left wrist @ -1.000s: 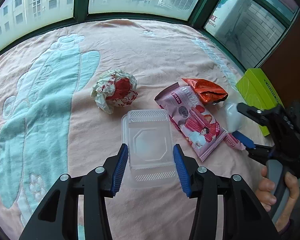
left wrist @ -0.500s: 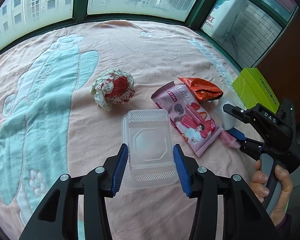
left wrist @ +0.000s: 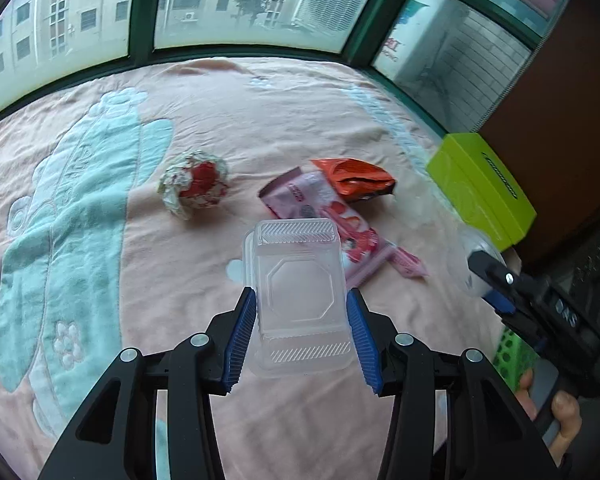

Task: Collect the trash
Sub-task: 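Carry the rectangular container and clear cup to the green basket and release both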

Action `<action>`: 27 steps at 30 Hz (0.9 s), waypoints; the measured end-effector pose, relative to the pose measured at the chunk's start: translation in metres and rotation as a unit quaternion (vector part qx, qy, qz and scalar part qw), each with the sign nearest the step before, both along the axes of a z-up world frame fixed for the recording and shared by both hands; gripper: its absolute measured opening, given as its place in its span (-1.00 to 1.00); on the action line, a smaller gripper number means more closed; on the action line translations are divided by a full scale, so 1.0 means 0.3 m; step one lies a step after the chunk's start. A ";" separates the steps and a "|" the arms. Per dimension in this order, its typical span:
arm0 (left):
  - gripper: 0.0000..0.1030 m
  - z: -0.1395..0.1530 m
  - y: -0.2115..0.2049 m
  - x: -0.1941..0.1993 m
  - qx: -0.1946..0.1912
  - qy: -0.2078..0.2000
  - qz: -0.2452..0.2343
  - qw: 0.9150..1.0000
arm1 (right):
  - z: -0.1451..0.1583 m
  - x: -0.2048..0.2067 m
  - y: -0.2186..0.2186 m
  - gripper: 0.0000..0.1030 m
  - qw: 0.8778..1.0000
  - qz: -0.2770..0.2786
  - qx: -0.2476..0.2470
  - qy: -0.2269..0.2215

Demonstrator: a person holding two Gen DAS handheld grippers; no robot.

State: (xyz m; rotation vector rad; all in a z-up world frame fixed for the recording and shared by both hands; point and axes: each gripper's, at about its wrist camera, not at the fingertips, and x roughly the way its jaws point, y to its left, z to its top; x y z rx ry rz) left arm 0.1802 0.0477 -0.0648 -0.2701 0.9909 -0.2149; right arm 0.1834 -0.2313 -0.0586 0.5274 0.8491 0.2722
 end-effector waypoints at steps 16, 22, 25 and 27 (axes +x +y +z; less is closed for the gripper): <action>-0.12 0.108 -0.249 -0.174 -0.021 -0.031 -0.079 0.996 | 0.091 -0.363 -0.204 0.13 0.996 -0.041 -0.079 -0.031; -0.12 0.143 -0.369 -0.225 -0.026 -0.040 -0.118 0.992 | 0.096 -0.451 -0.286 0.13 0.992 -0.072 -0.102 -0.032; -0.12 0.159 -0.431 -0.246 -0.027 -0.044 -0.139 0.989 | 0.097 -0.507 -0.336 0.13 0.990 -0.087 -0.106 -0.030; -0.12 0.168 -0.472 -0.258 -0.027 -0.047 -0.152 0.987 | 0.097 -0.536 -0.365 0.13 0.988 -0.100 -0.110 -0.029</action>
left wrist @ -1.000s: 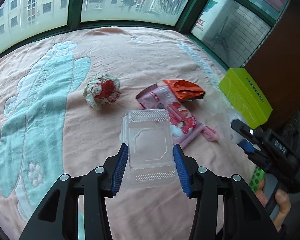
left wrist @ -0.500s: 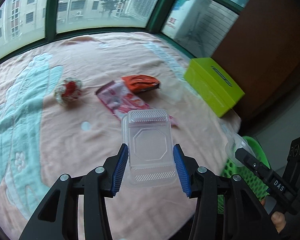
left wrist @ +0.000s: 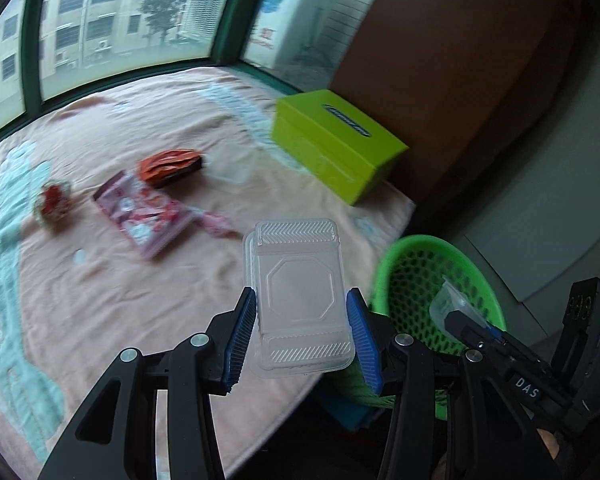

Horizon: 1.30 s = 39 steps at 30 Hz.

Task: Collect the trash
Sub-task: 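Carry the rectangular container and clear cup to the green basket and release both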

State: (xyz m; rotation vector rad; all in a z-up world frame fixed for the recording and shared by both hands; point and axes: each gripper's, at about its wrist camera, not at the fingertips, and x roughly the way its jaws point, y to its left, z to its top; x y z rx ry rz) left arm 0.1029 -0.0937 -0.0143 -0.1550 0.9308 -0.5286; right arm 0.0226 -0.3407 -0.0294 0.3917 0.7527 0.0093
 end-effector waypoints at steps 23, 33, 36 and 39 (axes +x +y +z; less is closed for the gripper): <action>-0.12 0.040 -0.311 -0.096 0.007 -0.013 -0.103 0.995 | -0.003 -0.209 -0.186 0.27 0.996 -0.083 -0.032 0.011; -0.12 0.023 -0.416 -0.121 0.017 -0.005 -0.137 0.990 | 0.024 -0.263 -0.242 0.32 0.994 -0.108 -0.033 -0.003; -0.12 0.011 -0.447 -0.127 0.020 0.000 -0.146 0.989 | 0.031 -0.274 -0.250 0.40 0.993 -0.114 -0.033 -0.007; -0.11 -0.003 -0.475 -0.132 0.025 0.005 -0.155 0.988 | 0.035 -0.280 -0.258 0.42 0.993 -0.117 -0.033 -0.010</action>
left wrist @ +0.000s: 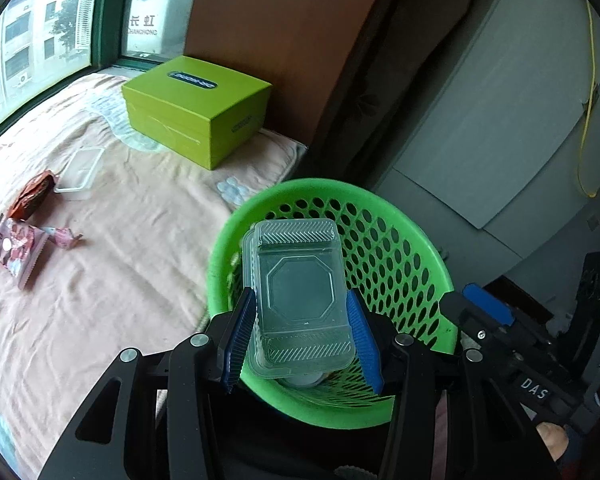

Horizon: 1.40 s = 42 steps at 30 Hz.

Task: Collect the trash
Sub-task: 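Carry the rectangular container and clear cup to the green basket and release both, then move both tools back toward the paper ball and pink wrapper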

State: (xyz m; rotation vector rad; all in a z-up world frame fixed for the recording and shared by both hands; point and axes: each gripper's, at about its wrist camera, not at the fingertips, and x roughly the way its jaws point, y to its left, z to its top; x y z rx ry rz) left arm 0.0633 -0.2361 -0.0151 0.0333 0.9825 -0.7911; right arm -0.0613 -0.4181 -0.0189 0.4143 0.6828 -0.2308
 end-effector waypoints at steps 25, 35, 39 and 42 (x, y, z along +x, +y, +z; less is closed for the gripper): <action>0.25 -0.006 0.154 0.048 0.011 -0.009 0.059 0.998 | 0.034 0.109 0.116 0.49 0.998 0.056 0.003 -0.009; 0.25 -0.016 0.400 0.155 0.017 -0.007 0.152 0.988 | 0.051 0.241 0.249 0.50 0.994 0.112 0.001 -0.008; 0.25 -0.029 0.504 0.200 0.021 -0.004 0.189 0.982 | 0.050 0.304 0.313 0.50 0.991 0.137 0.001 -0.006; 0.25 -0.036 0.587 0.234 0.027 -0.004 0.218 0.976 | 0.047 0.345 0.359 0.50 0.988 0.152 -0.002 -0.004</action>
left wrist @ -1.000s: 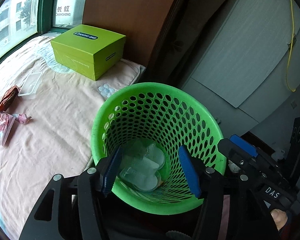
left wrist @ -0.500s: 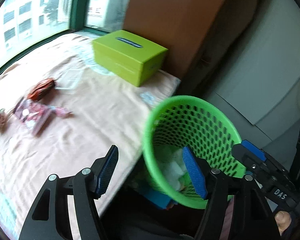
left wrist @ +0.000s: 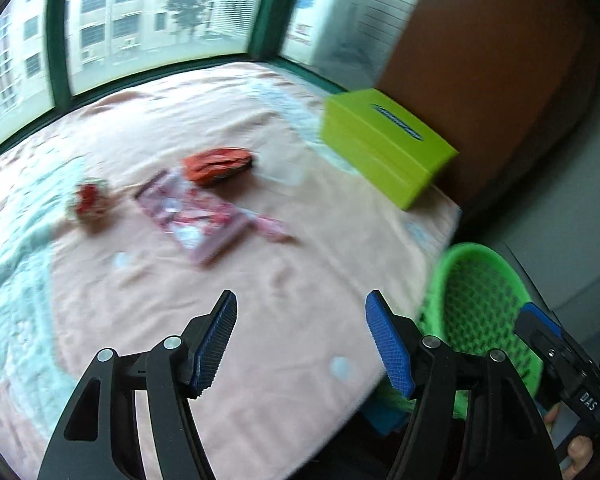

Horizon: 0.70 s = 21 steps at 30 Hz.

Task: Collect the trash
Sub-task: 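Move both tools back toward the paper ball and pink wrapper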

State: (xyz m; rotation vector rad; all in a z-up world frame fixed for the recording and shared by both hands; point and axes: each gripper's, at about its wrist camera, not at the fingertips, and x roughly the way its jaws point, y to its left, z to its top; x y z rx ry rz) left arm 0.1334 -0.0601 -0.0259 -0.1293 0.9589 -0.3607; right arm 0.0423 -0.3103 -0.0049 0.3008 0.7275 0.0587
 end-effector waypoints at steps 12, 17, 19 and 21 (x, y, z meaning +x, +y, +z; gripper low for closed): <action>0.34 -0.044 0.334 0.143 0.029 0.006 0.115 0.993 | -0.035 0.241 0.223 0.50 0.997 0.081 0.013 0.012; 0.34 -0.079 0.436 0.222 0.051 0.009 0.148 0.988 | -0.067 0.343 0.324 0.54 0.993 0.115 0.007 0.023; 0.34 -0.098 0.475 0.259 0.057 0.014 0.159 0.986 | -0.081 0.380 0.355 0.56 0.991 0.130 0.007 0.028; 0.34 -0.122 0.513 0.303 0.065 0.018 0.169 0.983 | -0.098 0.416 0.386 0.56 0.990 0.139 0.001 0.032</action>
